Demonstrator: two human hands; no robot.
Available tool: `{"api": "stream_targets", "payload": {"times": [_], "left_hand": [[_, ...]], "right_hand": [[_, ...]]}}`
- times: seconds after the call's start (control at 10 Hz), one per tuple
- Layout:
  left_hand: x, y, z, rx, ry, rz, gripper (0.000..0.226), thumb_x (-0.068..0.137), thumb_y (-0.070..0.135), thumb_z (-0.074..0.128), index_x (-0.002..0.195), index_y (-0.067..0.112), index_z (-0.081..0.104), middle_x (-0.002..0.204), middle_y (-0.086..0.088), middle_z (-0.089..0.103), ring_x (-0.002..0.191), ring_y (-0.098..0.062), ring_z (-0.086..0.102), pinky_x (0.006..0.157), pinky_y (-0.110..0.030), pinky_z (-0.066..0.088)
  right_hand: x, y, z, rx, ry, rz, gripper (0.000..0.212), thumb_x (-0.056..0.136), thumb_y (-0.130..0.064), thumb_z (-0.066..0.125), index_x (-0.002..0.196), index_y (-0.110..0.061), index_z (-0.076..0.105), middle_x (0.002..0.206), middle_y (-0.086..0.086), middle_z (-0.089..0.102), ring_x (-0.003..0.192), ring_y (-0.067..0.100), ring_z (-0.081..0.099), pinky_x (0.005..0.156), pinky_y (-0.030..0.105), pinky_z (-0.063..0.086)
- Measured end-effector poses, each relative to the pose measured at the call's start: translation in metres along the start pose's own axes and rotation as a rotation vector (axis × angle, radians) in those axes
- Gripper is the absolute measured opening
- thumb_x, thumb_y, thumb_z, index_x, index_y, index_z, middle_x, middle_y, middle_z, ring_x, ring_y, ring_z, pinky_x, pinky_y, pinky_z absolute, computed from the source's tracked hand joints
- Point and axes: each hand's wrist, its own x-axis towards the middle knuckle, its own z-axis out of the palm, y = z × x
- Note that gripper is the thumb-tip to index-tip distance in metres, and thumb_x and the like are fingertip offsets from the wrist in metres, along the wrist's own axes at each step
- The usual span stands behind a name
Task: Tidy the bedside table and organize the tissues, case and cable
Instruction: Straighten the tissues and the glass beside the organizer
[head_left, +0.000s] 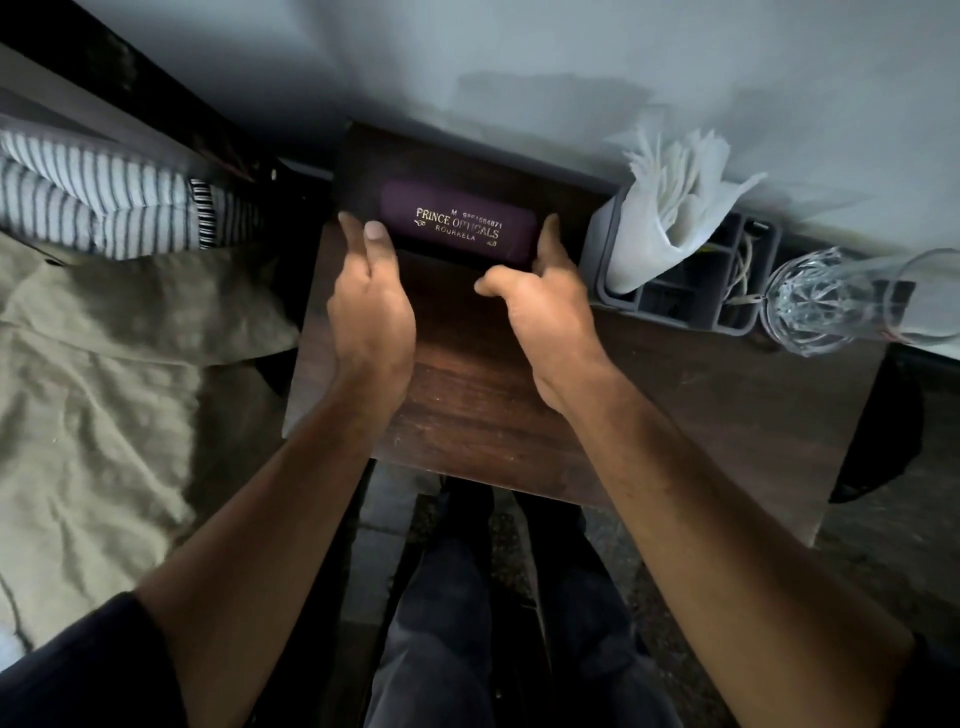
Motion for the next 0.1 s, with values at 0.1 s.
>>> {"api": "stream_targets", "payload": {"times": [0.1], "left_hand": [[-0.0176,0.0020,-0.0016,-0.116,0.045,0.119,0.055,0.106,0.042,0.031,0.153,0.015,0.043,0.153,-0.003,0.052,0.140,-0.008,0.045,0.107,-0.008,0.028]], "right_hand": [[-0.0148,-0.0062,-0.0101,0.018,-0.029,-0.023,0.107,0.073,-0.021,0.071,0.159,-0.029,0.008,0.164,0.000,0.027,0.149,0.014,0.027,0.123,0.038,0.025]]}}
